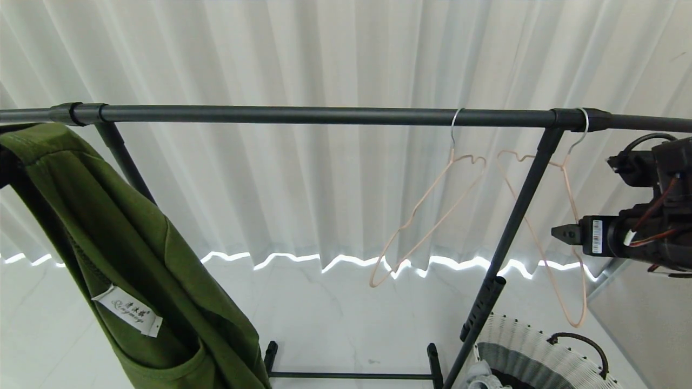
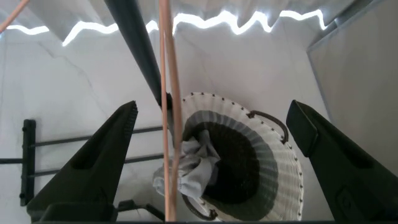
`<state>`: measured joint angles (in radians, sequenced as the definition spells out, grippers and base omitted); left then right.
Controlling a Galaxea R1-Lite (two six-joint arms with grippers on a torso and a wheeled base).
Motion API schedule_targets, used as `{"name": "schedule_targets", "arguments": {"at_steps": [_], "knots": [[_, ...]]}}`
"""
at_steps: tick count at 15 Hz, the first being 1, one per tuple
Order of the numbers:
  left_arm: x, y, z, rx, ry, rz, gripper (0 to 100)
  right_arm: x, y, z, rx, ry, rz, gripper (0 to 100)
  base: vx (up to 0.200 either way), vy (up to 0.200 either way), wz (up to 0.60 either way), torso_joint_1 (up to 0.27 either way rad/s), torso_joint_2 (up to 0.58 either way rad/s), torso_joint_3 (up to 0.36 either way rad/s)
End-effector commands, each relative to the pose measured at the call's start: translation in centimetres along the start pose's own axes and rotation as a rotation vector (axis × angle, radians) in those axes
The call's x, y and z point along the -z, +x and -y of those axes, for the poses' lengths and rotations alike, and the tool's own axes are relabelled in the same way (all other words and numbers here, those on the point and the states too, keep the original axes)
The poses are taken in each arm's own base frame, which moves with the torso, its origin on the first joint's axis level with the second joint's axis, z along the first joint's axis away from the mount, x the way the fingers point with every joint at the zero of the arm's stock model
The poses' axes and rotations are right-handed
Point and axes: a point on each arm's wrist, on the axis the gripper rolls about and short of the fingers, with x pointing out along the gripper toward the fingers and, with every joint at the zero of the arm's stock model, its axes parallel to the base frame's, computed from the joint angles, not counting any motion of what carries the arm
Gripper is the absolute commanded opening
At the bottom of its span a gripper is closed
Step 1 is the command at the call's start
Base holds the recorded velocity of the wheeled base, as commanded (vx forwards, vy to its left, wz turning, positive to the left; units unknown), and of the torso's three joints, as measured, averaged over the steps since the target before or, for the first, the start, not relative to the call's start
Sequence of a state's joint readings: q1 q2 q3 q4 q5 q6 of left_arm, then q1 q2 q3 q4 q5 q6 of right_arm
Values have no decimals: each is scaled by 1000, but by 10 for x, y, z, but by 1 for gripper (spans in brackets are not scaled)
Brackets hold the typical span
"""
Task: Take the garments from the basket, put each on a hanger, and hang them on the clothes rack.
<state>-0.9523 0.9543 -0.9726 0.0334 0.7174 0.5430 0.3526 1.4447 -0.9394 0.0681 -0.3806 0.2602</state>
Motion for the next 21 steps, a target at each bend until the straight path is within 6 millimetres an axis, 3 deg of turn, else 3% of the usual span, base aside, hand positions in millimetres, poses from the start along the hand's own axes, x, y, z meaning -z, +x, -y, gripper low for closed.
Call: {"name": "schedule_targets", "arguments": {"at_steps": [1,10,11,21], "knots": [[0,-1,0,-1,-1,1,0,6,28,-10,16,-10,-39,100,0,0,0,0,0,0],[0,-4,-4,-12,-9,8,0,8,35,-13,19,11,-51,100,0,0,0,0,0,0],[0,-4,-4,-12,-7,8,0,8,35,-13,19,11,-51,0,0,0,0,0,0,0],[0,-4,-5,-13,-5,9,0,3,22,-9,11,25,-17,0,0,0,0,0,0,0]]}}
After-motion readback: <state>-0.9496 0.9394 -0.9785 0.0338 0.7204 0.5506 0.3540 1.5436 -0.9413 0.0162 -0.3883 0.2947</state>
